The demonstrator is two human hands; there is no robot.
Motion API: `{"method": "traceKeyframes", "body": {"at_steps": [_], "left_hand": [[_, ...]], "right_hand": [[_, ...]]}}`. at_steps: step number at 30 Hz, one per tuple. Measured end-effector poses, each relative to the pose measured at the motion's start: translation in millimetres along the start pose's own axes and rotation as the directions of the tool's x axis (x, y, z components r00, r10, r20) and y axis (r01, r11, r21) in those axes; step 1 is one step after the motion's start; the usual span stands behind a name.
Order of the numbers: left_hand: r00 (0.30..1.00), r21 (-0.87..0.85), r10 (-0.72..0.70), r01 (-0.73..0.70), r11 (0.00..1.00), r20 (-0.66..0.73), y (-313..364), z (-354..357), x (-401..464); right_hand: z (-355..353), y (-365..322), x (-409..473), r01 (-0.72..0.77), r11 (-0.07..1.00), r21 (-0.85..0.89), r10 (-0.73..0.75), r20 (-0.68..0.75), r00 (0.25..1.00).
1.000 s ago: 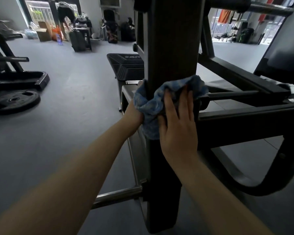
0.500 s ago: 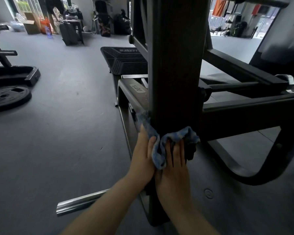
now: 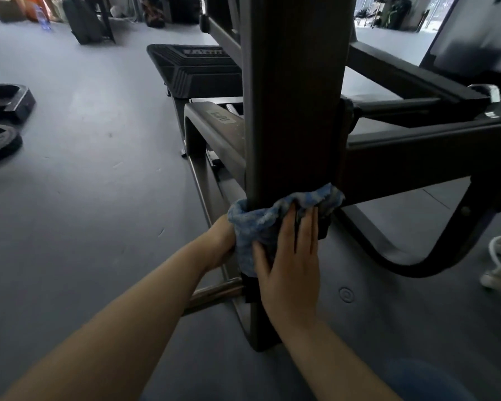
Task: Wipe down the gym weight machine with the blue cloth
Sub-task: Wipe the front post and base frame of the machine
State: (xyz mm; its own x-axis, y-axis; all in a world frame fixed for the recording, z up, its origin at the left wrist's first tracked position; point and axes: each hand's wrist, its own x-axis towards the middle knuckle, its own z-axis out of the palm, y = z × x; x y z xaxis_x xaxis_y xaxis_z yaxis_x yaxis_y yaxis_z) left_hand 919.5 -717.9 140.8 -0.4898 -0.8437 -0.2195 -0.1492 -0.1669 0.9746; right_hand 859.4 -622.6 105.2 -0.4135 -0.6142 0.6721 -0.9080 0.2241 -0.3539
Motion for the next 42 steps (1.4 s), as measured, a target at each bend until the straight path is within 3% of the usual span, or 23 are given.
{"method": "traceKeyframes", "body": {"at_steps": [3, 5, 8, 10, 12, 15, 19, 21, 25, 28, 31, 33, 35, 38, 40, 42], "left_hand": [[0.977, 0.095, -0.179, 0.169, 0.981, 0.116, -23.6, -1.3, 9.5], [0.944, 0.308, -0.254, 0.183, 0.934, 0.208, -38.3, -5.8, 11.9], [0.919, 0.413, -0.331, 0.222, 0.883, 0.213, -46.0, -7.5, 9.1], [0.944, 0.346, -0.267, 0.188, 0.919, 0.197, -38.0, -7.5, 6.1], [0.968, 0.121, -0.210, 0.195, 0.973, 0.136, -16.4, -6.4, -0.2], [0.982, -0.152, -0.101, 0.125, 0.980, 0.160, 5.6, -5.6, 3.2], [0.993, -0.103, -0.045, 0.057, 0.993, 0.113, 3.2, 3.2, -1.2], [0.997, 0.013, -0.041, 0.040, 0.999, 0.060, -7.8, 5.3, -3.5], [0.978, 0.061, -0.207, 0.204, 0.977, 0.035, -20.8, 7.3, -11.5], [0.985, 0.193, -0.172, 0.175, 0.965, -0.030, -32.5, 6.2, -13.1], [0.967, 0.102, -0.174, 0.195, 0.976, -0.184, -37.0, 18.8, -23.7], [0.941, 0.040, -0.156, 0.176, 0.984, -0.299, -40.6, 29.2, -35.3], [0.918, 0.135, -0.026, 0.086, 0.987, -0.396, -41.6, 42.9, -53.9], [0.889, 0.210, 0.256, -0.187, 0.960, -0.380, -51.2, 66.8, -72.2], [0.902, 0.271, 0.296, -0.213, 0.939, -0.314, -59.1, 82.1, -78.1], [0.915, 0.442, 0.305, -0.167, 0.881, -0.264, -68.7, 94.6, -83.6]], "right_hand": [[8.1, 10.6, -30.5, -0.072, 0.997, -0.022, 0.073, 0.079, 0.994], [15.6, 17.1, -49.6, -0.118, 0.991, -0.057, 0.124, 0.121, 0.985], [23.9, 16.9, -65.3, -0.212, 0.976, -0.056, 0.218, 0.152, 0.964], [24.4, 11.1, -65.1, -0.254, 0.967, -0.021, 0.255, 0.138, 0.957], [19.1, 4.5, -54.2, -0.235, 0.972, 0.026, 0.230, 0.116, 0.966], [7.9, -2.5, -26.0, -0.168, 0.980, 0.106, 0.160, 0.078, 0.984], [3.4, -1.7, -13.0, -0.121, 0.985, 0.125, 0.113, 0.066, 0.991], [8.8, 1.3, -23.5, -0.141, 0.984, 0.110, 0.131, 0.091, 0.987], [18.5, 7.5, -57.6, -0.253, 0.958, 0.134, 0.227, 0.181, 0.957], [18.2, 14.2, -72.3, -0.336, 0.918, 0.211, 0.279, 0.261, 0.924], [3.7, 16.2, -60.6, -0.482, 0.815, 0.323, 0.360, 0.370, 0.857], [-7.4, 23.0, -42.9, -0.613, 0.639, 0.464, 0.430, 0.446, 0.785], [-17.4, 40.7, -19.8, -0.720, 0.457, 0.522, 0.466, 0.549, 0.694], [-25.1, 70.1, 5.7, -0.835, 0.269, 0.480, 0.415, 0.724, 0.551], [-24.9, 82.6, 14.3, -0.874, 0.232, 0.427, 0.405, 0.775, 0.486], [-26.2, 86.3, 22.1, -0.912, 0.196, 0.359, 0.394, 0.823, 0.409]]}}
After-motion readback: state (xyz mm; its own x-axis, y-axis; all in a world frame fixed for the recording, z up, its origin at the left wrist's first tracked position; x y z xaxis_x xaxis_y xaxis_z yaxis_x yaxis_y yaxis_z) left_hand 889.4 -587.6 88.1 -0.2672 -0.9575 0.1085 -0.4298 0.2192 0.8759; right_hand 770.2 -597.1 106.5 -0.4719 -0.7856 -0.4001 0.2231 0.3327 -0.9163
